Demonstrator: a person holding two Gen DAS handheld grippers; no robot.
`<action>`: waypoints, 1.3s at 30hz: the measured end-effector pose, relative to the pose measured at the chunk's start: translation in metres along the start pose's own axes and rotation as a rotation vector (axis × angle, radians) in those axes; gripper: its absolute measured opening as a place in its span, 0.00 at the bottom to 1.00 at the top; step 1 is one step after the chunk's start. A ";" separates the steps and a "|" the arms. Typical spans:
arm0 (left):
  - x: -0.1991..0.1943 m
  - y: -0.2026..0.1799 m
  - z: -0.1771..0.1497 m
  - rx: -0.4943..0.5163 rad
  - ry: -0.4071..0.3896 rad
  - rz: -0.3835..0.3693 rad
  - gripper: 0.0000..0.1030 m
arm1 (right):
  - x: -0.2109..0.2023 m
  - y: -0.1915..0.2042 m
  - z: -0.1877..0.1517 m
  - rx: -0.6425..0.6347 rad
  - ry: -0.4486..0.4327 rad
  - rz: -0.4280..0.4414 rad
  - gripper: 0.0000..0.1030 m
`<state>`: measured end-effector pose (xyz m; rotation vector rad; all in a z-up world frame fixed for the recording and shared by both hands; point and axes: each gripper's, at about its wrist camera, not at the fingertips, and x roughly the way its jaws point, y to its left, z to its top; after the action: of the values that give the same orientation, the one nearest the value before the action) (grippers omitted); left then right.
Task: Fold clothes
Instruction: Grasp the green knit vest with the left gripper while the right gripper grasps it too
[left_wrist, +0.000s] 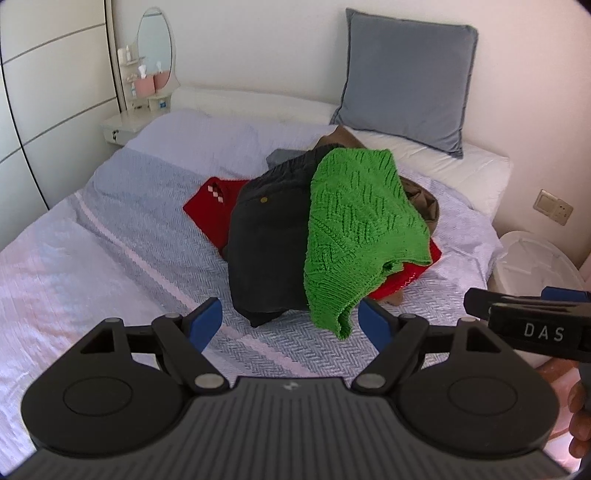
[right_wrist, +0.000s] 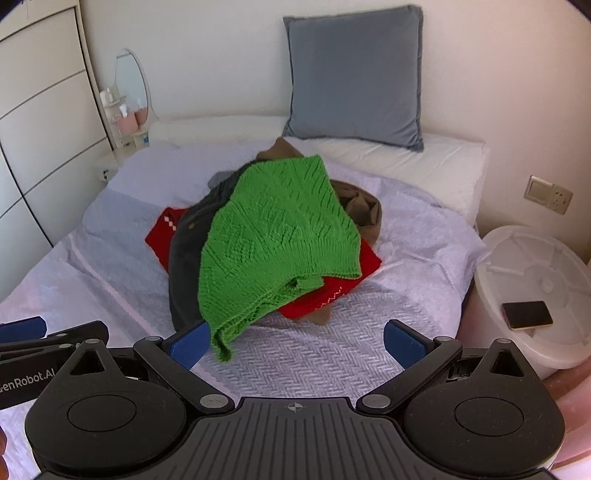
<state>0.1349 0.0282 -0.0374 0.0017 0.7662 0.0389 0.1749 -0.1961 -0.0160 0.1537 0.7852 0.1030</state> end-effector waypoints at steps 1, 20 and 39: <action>0.007 -0.001 0.001 -0.004 0.010 0.000 0.76 | 0.006 -0.003 0.002 0.003 0.010 0.003 0.99; 0.128 -0.030 0.050 -0.018 0.157 -0.023 0.76 | 0.121 -0.066 0.062 0.168 0.150 0.169 0.99; 0.239 -0.035 0.086 -0.062 0.226 -0.147 0.75 | 0.255 -0.131 0.090 0.600 0.268 0.339 0.87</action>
<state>0.3683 0.0029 -0.1416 -0.1198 0.9884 -0.0777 0.4228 -0.2954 -0.1532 0.8569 1.0358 0.2092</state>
